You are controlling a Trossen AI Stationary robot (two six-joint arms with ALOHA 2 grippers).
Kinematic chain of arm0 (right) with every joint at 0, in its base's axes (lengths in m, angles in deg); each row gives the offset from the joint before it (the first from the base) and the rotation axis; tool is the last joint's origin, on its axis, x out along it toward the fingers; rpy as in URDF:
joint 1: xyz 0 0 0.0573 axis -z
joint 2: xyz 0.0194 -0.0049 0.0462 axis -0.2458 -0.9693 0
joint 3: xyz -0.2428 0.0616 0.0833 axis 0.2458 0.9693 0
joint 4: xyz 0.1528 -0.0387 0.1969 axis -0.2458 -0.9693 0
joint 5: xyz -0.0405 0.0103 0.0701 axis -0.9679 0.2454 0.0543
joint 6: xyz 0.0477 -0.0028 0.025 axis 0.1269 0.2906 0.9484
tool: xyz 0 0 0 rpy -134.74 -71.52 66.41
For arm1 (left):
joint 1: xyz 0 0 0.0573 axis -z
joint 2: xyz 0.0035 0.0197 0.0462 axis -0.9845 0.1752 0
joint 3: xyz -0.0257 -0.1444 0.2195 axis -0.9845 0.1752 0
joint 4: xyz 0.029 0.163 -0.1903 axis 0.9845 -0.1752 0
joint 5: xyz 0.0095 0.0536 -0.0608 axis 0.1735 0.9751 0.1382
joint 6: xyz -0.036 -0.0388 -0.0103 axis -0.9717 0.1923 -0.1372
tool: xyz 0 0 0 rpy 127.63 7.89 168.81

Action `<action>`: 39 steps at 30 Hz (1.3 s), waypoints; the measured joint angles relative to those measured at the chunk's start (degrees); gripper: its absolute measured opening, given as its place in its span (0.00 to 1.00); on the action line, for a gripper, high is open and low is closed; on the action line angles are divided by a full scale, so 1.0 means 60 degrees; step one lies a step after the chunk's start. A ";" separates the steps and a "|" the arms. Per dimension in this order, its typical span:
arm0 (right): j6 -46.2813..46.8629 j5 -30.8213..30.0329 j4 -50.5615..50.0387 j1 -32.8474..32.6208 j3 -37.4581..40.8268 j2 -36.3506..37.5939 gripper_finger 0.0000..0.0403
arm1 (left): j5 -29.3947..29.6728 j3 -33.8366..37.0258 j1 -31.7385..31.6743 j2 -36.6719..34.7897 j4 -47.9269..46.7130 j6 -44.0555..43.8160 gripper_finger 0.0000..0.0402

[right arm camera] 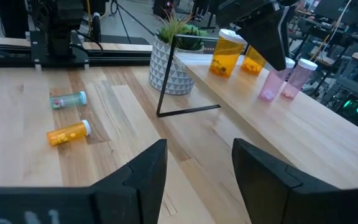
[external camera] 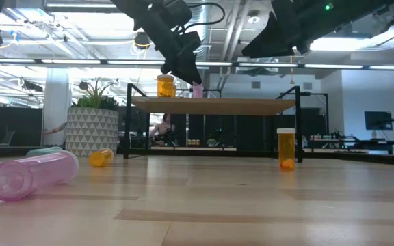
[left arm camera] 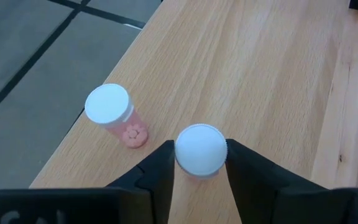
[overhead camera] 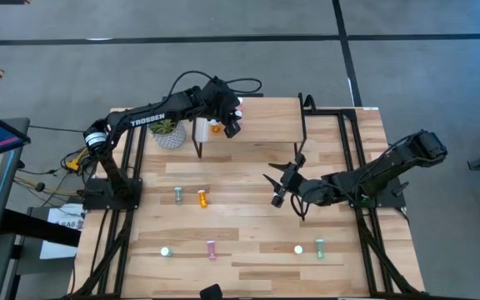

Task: Pick and place medicine bottles onto shelf by color
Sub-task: Put the top pink bottle aligned with the other pink pill bottle on the shelf, then put the pink bottle aligned with the other pink pill bottle on the shelf

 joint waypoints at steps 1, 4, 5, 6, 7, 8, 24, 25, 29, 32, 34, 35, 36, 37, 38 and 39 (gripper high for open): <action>0.0002 0.0002 0.0000 0.0000 0.0000 0.0000 0.51 | 0.0000 0.0000 0.0011 0.0000 0.0002 0.0000 0.34; 0.0002 0.0004 0.0000 0.0000 0.0000 0.0000 0.51 | 0.0000 0.0000 0.0015 0.0000 0.0001 0.0000 0.38; 0.0005 0.0002 0.0002 0.0000 0.0000 0.0000 0.51 | 0.0000 0.0000 0.0015 0.0000 0.0004 0.0000 0.39; 0.0005 0.0004 0.0000 0.0000 0.0000 0.0000 0.51 | 0.0000 0.0000 0.0015 0.0000 0.0004 0.0000 0.40; 0.0005 0.0004 0.0002 0.0000 0.0000 0.0000 0.51 | 0.0000 0.0000 0.0015 0.0000 0.0004 0.0000 0.41; 0.0009 0.0004 0.0000 0.0000 0.0000 0.0000 0.51 | 0.0000 0.0000 0.0015 -0.0003 0.0004 0.0000 0.42; 0.0021 0.0004 0.0000 0.0000 0.0000 0.0000 0.51 | 0.0031 -0.1196 0.0352 -0.0109 -0.0824 0.0602 0.48; 0.0020 0.0004 0.0000 0.0000 0.0000 0.0000 0.51 | 0.0034 -0.1267 0.0453 -0.0201 -0.0945 0.0700 0.48; 0.0013 0.0004 -0.0057 -0.0018 0.0000 0.0000 0.51 | 0.0042 -0.1256 0.0968 -0.0972 -0.1257 0.0804 0.48; 0.0009 0.0007 -0.0095 -0.0022 0.0000 0.0000 0.50 | 0.0046 -0.0747 0.1495 -0.1784 -0.1284 0.0653 0.48; 0.0009 0.0007 -0.0042 -0.0038 0.0000 0.0000 0.51 | 0.0045 -0.0143 0.1936 -0.2371 -0.1240 0.0363 0.48; 0.0009 0.0007 0.0010 -0.0070 0.0000 0.0000 0.51 | 0.0041 0.0189 0.2183 -0.2668 -0.1210 0.0127 0.48; -0.0001 0.0006 0.0062 -0.0113 0.0000 0.0000 0.51 | 0.0040 0.0559 0.2452 -0.2945 -0.1195 -0.0145 0.48; -0.0013 0.0009 0.0107 -0.0155 0.0000 0.0009 0.51 | 0.0049 0.0946 0.2766 -0.3231 -0.1180 -0.0456 0.48; -0.0027 0.0025 0.0104 -0.0198 0.0000 0.0052 0.51 | 0.0066 0.1319 0.3048 -0.3482 -0.1125 -0.0797 0.48; -0.0038 0.0025 0.0113 -0.0239 0.0000 0.0100 0.51 | 0.0131 0.1721 0.3412 -0.3727 -0.1039 -0.1145 0.48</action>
